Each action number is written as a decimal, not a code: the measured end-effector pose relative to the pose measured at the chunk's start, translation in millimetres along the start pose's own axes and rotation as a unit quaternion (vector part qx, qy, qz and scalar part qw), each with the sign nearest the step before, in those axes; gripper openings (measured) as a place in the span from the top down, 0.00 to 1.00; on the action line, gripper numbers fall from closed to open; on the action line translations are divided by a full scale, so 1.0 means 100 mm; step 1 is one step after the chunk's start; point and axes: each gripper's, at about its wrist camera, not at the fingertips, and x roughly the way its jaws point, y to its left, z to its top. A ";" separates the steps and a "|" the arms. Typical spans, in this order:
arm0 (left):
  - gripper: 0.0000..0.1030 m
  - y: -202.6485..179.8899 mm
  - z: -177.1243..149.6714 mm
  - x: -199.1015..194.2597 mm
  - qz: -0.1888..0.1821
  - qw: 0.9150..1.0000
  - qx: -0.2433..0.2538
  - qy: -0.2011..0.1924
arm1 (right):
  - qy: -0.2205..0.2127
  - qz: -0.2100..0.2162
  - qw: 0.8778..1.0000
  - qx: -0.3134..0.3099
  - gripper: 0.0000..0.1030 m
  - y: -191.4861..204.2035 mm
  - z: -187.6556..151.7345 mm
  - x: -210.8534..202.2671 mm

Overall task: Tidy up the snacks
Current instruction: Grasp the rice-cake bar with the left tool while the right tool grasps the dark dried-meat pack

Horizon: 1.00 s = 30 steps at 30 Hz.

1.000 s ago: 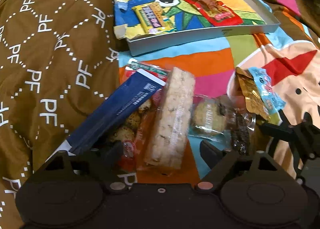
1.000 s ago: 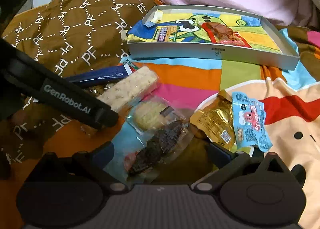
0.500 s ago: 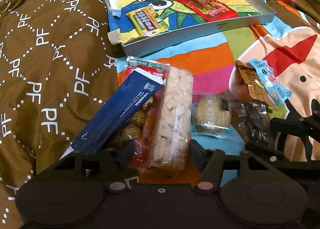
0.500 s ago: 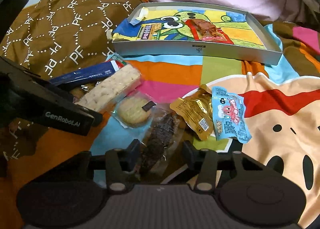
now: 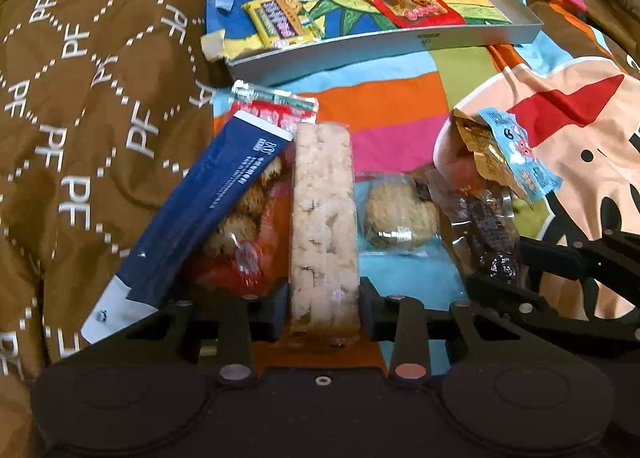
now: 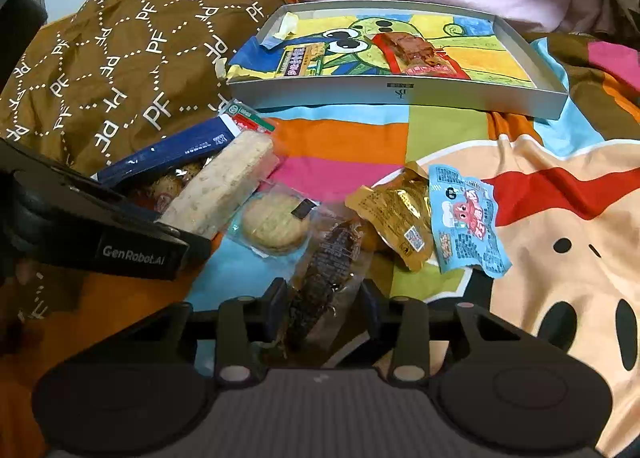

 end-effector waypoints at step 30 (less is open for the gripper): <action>0.65 0.00 0.04 -0.05 0.011 1.000 0.001 -0.015 | 0.014 0.056 0.998 -0.018 0.52 0.16 -0.10 -0.04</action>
